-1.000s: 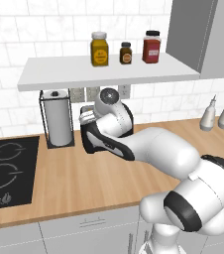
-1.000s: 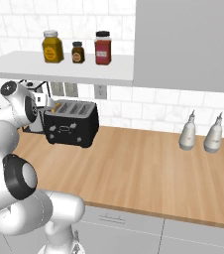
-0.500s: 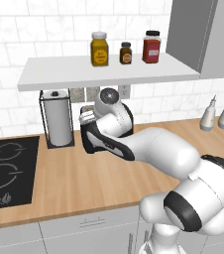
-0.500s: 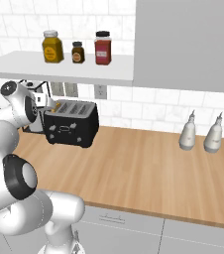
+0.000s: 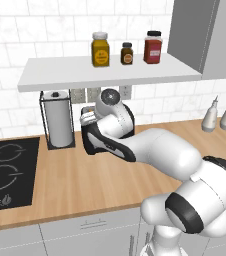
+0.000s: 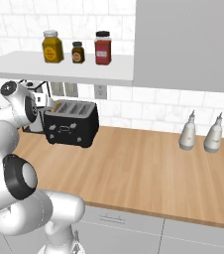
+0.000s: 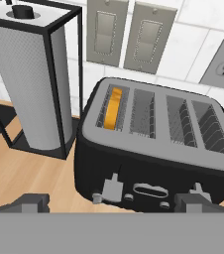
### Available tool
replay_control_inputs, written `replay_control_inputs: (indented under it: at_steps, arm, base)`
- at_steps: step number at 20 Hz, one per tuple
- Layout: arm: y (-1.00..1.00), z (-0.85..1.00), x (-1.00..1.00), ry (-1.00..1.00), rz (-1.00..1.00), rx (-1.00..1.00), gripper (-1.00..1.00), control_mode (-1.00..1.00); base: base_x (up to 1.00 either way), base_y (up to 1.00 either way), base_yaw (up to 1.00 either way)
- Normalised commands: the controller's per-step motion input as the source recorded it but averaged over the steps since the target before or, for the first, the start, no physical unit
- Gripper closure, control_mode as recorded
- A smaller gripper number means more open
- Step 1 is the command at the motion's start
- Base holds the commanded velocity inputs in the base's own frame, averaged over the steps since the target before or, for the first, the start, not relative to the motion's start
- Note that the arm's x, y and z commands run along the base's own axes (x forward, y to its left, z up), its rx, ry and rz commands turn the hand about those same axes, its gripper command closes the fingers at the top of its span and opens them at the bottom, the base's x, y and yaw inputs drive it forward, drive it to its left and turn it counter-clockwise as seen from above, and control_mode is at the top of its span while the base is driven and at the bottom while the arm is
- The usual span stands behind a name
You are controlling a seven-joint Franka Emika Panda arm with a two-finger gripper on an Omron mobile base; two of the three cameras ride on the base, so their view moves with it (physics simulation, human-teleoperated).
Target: Start the toaster. Once the lever pops up, take the bread to the plate on the dining counter.
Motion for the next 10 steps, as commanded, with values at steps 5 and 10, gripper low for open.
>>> replay_control_inputs:
  at_steps: [5, 10]
  arm:
    - [0.0, 0.0, 0.0, 0.0, 0.0, 0.0, -1.0, -1.0]
    - [0.0, 0.0, 0.0, 0.0, 0.0, 0.0, -1.0, -1.0]
  base:
    - [0.0, 0.0, 0.0]
    - [0.0, 0.0, 0.0]
